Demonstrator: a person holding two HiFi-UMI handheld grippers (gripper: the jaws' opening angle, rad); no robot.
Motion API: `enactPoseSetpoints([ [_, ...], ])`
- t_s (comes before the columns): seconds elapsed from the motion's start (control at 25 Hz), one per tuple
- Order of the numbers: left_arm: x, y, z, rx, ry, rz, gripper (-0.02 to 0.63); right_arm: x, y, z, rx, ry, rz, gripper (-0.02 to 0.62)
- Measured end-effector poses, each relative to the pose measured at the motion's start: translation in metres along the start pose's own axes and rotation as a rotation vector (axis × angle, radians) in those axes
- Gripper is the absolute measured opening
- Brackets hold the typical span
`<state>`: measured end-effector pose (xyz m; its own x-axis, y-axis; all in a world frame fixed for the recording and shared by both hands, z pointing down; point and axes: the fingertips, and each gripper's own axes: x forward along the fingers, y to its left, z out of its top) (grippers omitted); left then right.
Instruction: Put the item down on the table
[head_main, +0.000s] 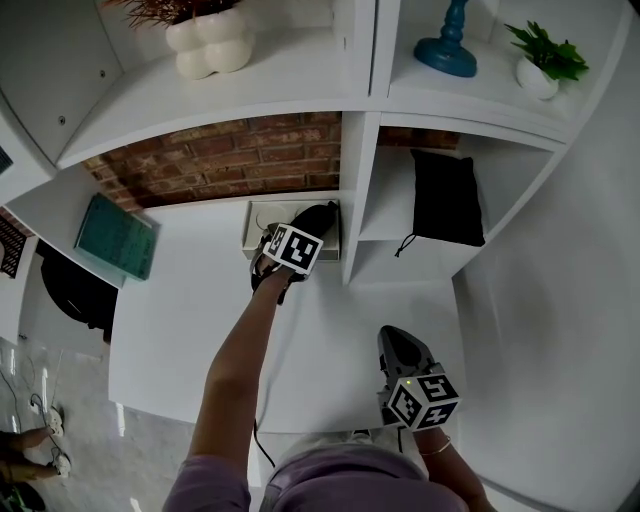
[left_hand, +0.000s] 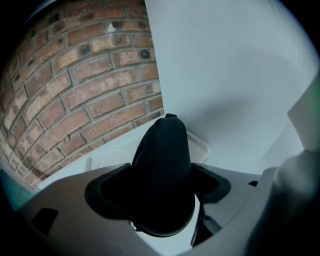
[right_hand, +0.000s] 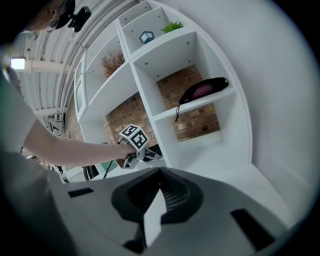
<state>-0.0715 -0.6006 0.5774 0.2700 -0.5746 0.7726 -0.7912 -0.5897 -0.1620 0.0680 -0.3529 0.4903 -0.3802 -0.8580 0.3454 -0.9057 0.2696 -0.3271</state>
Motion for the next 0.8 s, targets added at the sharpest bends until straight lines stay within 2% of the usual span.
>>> enactPoseSetpoints([
  [0.48,-0.008,0.007,-0.001,-0.037,-0.045,0.046,0.394,0.008,0.011,0.002,-0.015,0.002,0.038,0.002],
  [0.8,-0.033,0.005,0.004,-0.077,-0.131,0.061,0.396,0.010,0.016,0.005,-0.022,0.000,0.066,0.002],
])
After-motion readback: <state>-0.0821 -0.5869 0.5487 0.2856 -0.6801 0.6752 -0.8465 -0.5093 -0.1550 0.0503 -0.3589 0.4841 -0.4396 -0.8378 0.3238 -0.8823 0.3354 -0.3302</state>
